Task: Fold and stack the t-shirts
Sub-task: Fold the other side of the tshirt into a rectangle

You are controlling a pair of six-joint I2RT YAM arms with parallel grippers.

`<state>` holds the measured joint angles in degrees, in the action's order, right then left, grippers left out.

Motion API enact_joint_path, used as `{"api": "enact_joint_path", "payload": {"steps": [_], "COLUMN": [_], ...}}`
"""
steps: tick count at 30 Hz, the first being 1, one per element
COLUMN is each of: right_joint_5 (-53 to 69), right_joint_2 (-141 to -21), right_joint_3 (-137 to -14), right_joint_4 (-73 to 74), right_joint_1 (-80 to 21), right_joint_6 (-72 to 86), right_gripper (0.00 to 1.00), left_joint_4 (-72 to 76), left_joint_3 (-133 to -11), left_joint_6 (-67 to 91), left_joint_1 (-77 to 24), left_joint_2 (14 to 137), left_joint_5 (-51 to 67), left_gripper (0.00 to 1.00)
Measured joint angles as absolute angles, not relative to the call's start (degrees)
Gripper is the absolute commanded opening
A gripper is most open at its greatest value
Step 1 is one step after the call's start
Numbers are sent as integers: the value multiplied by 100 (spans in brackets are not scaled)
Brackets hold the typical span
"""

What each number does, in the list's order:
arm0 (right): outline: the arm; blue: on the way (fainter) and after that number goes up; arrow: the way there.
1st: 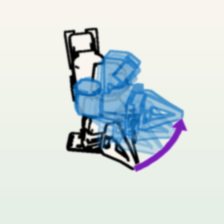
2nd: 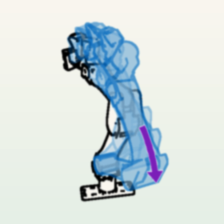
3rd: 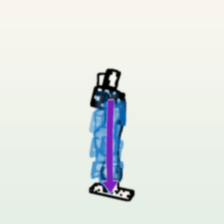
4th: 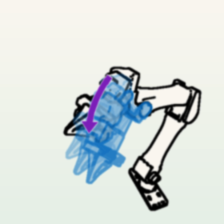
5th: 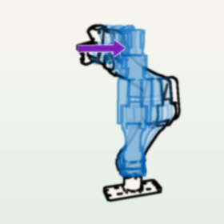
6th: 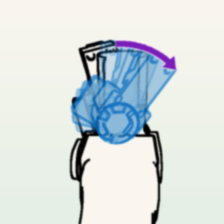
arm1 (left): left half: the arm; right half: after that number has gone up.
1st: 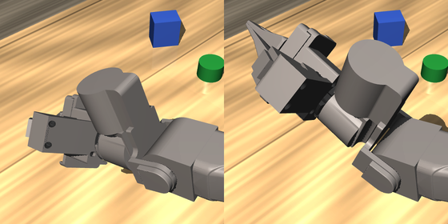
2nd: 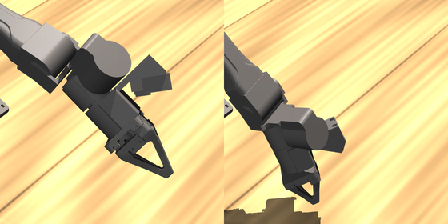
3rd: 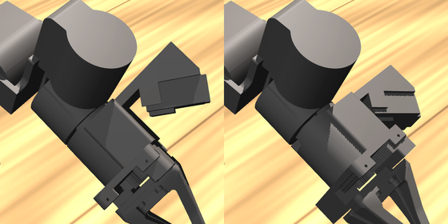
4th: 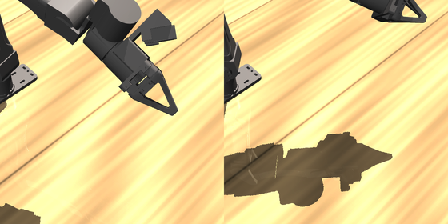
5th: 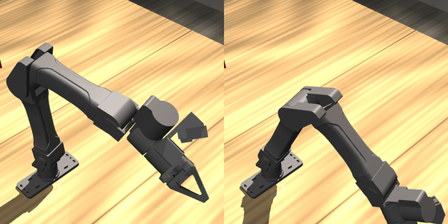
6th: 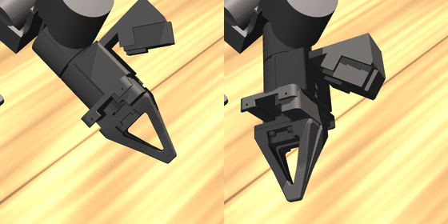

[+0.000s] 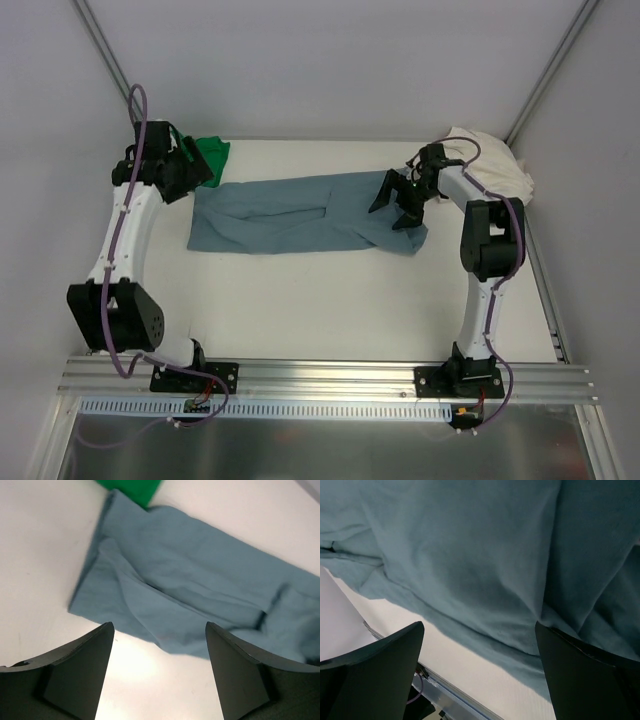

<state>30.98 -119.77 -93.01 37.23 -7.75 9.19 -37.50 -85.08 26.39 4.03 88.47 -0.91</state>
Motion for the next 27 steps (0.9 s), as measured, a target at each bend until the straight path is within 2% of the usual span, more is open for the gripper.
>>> {"api": "enact_joint_path", "payload": {"steps": [2, 5, 7, 15, 27], "right_joint_5": [3094, 3157, 3041, 2296, 1645], "right_joint_2": [-12254, -12433, -12438, -12676, -12986], "right_joint_3": [-9356, -9430, -9463, -10119, -11507], "right_joint_4": [3669, 3708, 3739, 4209, 4709], "right_joint_1": [-775, -762, -764, -558, 858], "right_joint_6": [989, 1129, 1146, 1131, 1031], "right_gripper": [99, 99, 99, 100, 99], "left_joint_4": [-3795, -3979, -4099, -4766, -5321], "left_joint_3": [-8359, -8154, -8042, -7752, -7684], "left_joint_6": [2615, 2604, 2593, 2421, 2108], "left_joint_1": [274, 93, 38, 34, 34], "left_joint_2": [8364, 7771, 7494, 6477, 6176], "left_joint_5": [222, 768, 1162, 1758, 1922], "left_gripper": [81, 82, 87, 88, 89]}}
